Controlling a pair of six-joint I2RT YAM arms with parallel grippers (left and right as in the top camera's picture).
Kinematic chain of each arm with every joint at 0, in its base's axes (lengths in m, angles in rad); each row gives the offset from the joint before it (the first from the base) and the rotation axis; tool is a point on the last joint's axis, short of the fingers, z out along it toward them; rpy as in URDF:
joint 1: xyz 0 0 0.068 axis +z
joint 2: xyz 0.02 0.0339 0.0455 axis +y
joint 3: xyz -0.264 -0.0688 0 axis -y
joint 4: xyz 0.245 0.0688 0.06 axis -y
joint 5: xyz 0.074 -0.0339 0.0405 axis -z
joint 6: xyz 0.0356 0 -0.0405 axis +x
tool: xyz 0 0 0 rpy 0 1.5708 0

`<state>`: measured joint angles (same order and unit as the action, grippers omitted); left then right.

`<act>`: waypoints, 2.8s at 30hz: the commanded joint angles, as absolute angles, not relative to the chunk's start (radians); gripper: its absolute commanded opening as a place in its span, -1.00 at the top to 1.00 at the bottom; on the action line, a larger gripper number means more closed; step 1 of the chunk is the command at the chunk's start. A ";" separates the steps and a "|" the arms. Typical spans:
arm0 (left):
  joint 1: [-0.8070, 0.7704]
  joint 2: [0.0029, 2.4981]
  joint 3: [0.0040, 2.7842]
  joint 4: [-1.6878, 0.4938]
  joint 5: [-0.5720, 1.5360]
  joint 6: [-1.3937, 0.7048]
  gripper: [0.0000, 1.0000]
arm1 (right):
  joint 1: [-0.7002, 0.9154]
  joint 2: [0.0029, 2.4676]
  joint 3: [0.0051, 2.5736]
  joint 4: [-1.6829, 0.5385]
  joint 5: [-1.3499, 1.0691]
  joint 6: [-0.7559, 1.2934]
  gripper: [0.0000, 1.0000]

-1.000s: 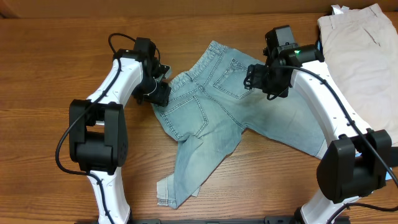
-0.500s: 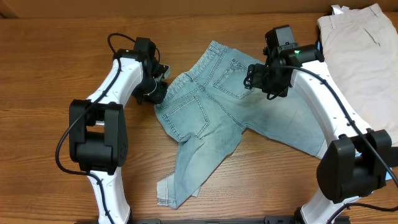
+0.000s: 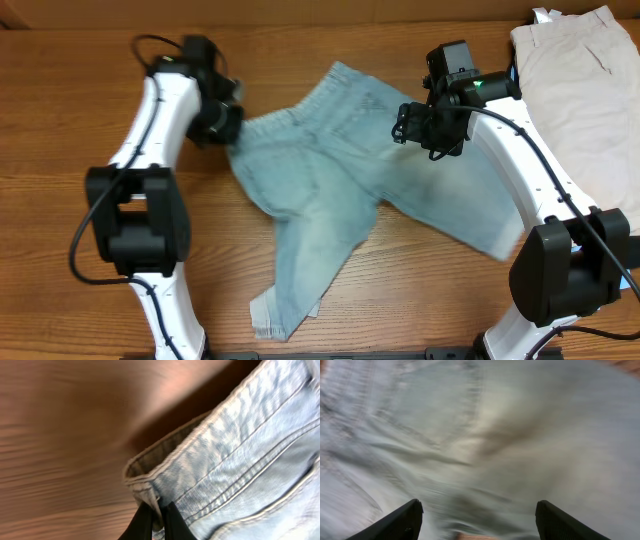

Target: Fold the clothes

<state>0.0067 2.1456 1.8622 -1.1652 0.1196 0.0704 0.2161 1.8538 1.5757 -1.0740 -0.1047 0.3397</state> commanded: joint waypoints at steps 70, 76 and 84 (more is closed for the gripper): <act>0.287 2.154 2.057 -1.353 0.045 -0.086 0.60 | 0.707 2.020 1.740 -1.027 -0.345 0.367 -0.38; 0.287 2.154 2.057 -1.354 0.045 -0.086 0.56 | 0.674 2.020 1.731 -1.237 -0.342 0.371 -0.61; 0.287 2.154 2.057 -1.352 0.045 -0.086 0.53 | 0.667 2.020 1.607 -1.348 -0.334 0.362 -0.61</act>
